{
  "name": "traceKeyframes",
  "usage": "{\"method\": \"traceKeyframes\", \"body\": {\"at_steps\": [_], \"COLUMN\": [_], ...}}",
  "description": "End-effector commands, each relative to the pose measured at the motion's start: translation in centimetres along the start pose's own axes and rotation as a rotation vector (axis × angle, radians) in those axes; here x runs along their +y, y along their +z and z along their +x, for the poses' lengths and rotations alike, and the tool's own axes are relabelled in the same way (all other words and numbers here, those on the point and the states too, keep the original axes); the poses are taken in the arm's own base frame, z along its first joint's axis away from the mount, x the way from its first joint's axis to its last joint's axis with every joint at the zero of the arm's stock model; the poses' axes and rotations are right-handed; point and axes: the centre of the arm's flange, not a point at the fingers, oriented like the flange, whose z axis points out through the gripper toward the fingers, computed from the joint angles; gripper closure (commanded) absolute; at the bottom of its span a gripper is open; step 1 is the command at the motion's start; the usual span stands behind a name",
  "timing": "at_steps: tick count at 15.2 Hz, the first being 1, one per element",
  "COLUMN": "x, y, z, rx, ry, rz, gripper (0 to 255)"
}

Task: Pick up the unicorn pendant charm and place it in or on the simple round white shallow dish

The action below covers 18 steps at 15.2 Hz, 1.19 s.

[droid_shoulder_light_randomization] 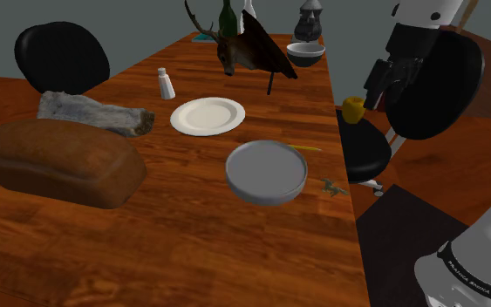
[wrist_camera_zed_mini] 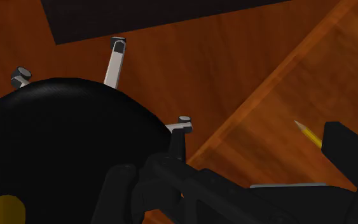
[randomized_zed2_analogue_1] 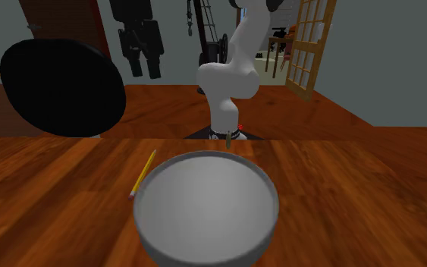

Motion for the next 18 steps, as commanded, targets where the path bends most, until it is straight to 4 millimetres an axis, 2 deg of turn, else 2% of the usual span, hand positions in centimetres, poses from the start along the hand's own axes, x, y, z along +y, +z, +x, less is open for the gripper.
{"method": "traceKeyframes", "body": {"at_steps": [1,5,9,13,18], "x": [0.0,-5.1,-10.2,-15.2,-20.9], "y": [0.0,2.2,4.5,6.9,9.9], "z": [0.0,0.3,-0.1,-1.4,-4.1], "rx": [0.0,-0.045,-0.089,-0.134,-0.189], "ry": [0.0,-0.139,-0.277,-0.416,-0.589], "rz": [0.0,-0.02,-0.041,-0.061,-0.086], "gripper": [0,0,0,0,0]}}
